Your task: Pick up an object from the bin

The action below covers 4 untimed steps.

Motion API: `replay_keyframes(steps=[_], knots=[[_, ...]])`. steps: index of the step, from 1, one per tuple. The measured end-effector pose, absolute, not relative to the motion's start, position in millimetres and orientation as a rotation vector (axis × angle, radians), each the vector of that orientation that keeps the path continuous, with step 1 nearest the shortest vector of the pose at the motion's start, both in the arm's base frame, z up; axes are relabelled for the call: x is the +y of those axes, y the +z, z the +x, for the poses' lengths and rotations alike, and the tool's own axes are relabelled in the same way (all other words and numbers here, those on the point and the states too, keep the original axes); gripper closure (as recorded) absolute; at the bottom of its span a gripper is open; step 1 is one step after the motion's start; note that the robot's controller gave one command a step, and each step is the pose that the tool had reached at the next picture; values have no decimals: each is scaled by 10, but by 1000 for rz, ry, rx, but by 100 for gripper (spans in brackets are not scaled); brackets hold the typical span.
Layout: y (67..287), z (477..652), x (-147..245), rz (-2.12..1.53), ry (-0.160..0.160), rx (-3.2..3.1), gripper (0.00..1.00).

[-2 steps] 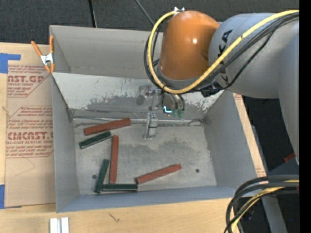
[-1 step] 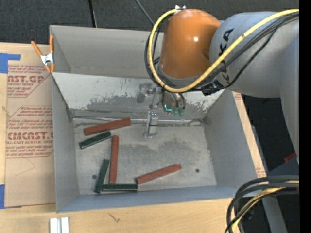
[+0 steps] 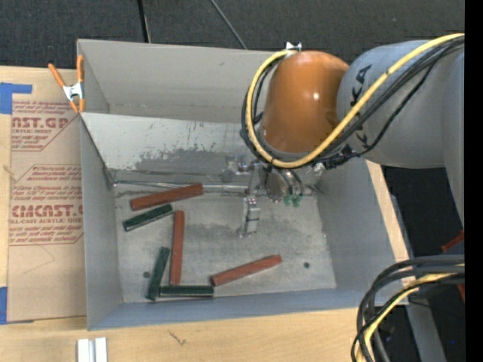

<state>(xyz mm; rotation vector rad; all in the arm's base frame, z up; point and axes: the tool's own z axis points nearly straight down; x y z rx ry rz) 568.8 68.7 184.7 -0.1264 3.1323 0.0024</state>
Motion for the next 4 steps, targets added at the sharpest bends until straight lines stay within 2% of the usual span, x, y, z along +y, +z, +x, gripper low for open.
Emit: replay_keyframes(steps=[1,2,3,4], knots=[[1266,5639,633,-153,0,3132,0],[859,5148,482,-108,3,3138,0],[746,5092,528,-357,0,3122,100],[747,5160,550,-390,1,3116,100]])
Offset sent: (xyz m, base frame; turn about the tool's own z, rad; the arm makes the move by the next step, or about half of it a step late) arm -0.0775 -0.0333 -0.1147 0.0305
